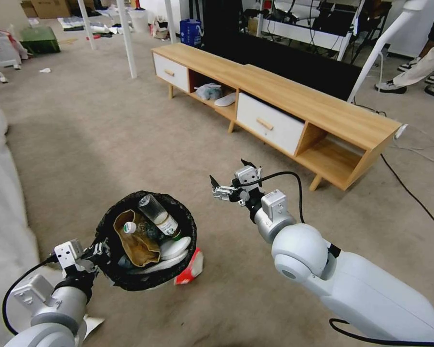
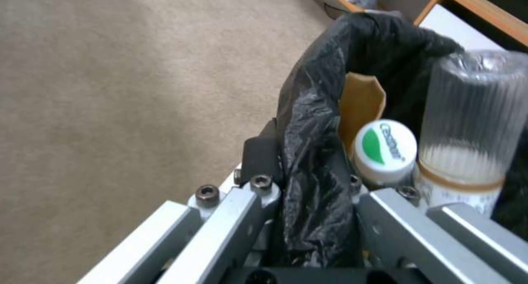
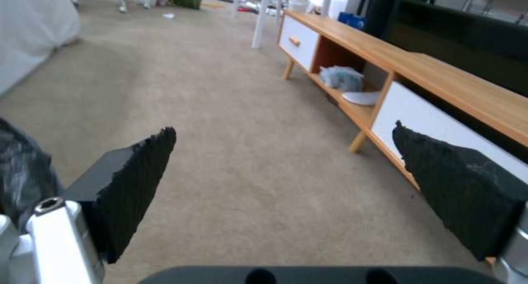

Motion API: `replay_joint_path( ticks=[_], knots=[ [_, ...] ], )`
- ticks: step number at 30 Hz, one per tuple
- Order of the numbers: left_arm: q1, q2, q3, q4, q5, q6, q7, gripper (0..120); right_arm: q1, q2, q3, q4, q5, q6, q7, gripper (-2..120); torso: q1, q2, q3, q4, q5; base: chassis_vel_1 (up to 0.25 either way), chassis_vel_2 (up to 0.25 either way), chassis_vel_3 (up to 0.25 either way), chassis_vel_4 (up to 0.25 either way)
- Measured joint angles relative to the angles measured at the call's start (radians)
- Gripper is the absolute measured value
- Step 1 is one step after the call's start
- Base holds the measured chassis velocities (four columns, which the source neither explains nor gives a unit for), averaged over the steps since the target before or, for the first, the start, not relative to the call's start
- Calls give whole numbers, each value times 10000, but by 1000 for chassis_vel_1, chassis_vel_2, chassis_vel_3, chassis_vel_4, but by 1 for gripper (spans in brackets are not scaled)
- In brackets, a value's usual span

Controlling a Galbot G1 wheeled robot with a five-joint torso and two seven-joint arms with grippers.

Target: Pick up the trash bin and place the garbage on the floor into it.

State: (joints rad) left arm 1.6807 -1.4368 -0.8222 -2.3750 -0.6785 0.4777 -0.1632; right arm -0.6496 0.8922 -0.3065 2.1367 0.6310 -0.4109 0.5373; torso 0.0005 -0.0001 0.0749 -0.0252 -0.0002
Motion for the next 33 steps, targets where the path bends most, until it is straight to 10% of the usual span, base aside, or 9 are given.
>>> replay_joint_path(
  ticks=[33],
  knots=[
    [-2,-160,0,194,86,-232,105,0,5,-12,-201,-45,-112,138,-216,100,-2,1,-5,9,2,17,11,-3,3]
  ],
)
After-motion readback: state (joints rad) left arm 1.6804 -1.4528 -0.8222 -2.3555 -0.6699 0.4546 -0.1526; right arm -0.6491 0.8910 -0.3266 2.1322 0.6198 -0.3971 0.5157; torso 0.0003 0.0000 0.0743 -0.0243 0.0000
